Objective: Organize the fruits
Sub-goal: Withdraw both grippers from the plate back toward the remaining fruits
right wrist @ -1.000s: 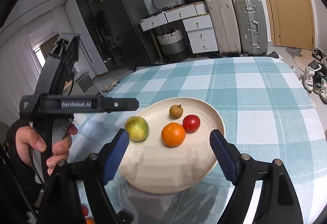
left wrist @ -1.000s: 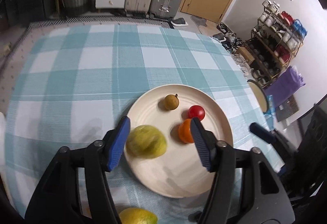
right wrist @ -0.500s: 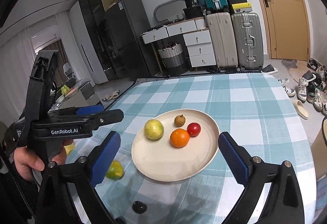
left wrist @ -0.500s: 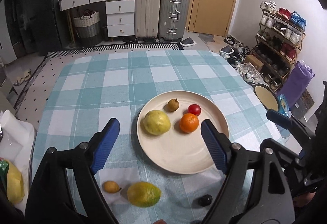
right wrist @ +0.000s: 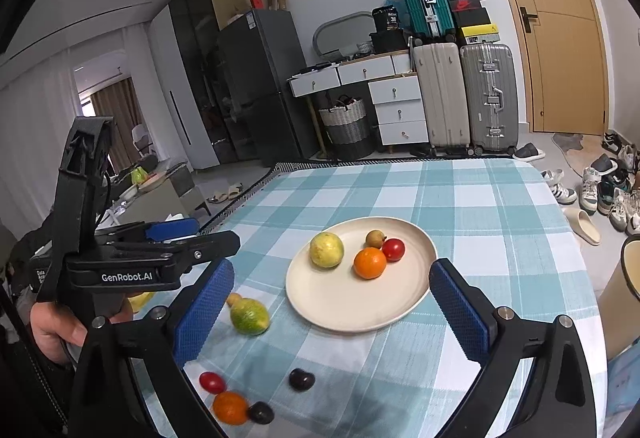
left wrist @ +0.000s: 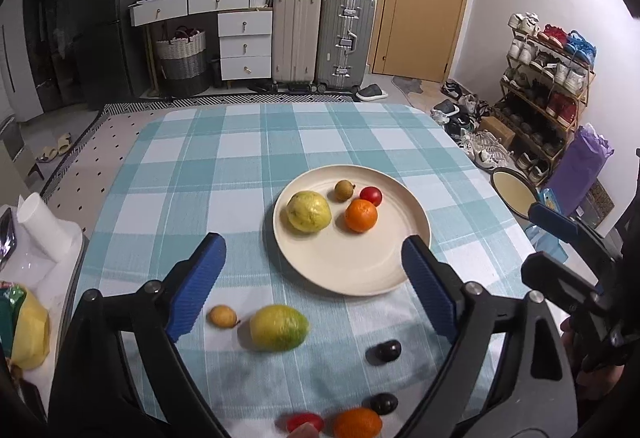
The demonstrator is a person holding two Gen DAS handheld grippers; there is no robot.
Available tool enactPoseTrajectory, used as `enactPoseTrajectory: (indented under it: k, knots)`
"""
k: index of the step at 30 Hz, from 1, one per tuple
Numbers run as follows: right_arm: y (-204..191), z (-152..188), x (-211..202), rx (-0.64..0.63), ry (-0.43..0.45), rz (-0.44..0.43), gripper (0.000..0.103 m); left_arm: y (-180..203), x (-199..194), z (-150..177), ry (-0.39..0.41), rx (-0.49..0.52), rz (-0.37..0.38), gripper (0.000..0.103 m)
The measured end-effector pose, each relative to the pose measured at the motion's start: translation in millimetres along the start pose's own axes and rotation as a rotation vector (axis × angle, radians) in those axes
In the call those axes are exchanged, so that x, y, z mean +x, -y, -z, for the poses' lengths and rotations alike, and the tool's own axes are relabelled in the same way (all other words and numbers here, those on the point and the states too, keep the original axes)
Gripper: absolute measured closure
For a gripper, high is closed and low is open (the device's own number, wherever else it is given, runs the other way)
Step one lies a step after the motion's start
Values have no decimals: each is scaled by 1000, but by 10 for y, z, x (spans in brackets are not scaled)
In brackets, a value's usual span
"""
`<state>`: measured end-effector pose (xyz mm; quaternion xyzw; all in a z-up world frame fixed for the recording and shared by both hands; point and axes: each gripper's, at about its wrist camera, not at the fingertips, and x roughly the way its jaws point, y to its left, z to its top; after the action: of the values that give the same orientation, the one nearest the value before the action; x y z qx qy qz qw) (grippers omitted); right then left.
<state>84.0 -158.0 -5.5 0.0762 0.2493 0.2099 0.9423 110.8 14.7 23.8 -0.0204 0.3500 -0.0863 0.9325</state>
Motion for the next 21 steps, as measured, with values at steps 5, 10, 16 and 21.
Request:
enactPoseTrajectory:
  k: [5, 10, 16, 21]
  knots:
    - [-88, 78, -113, -9, 5, -6, 2, -29, -164, 168, 23, -18, -6, 1]
    - [-134, 160, -212, -8, 13, -13, 2, -69, -308, 342, 29, -28, -21, 1]
    - [-131, 318, -227, 12, -11, -18, 1, -120, -317, 587, -6, -60, -16, 1]
    - [-132, 454, -242, 20, -38, -16, 1, -105, -203, 870, -63, -53, 13, 1]
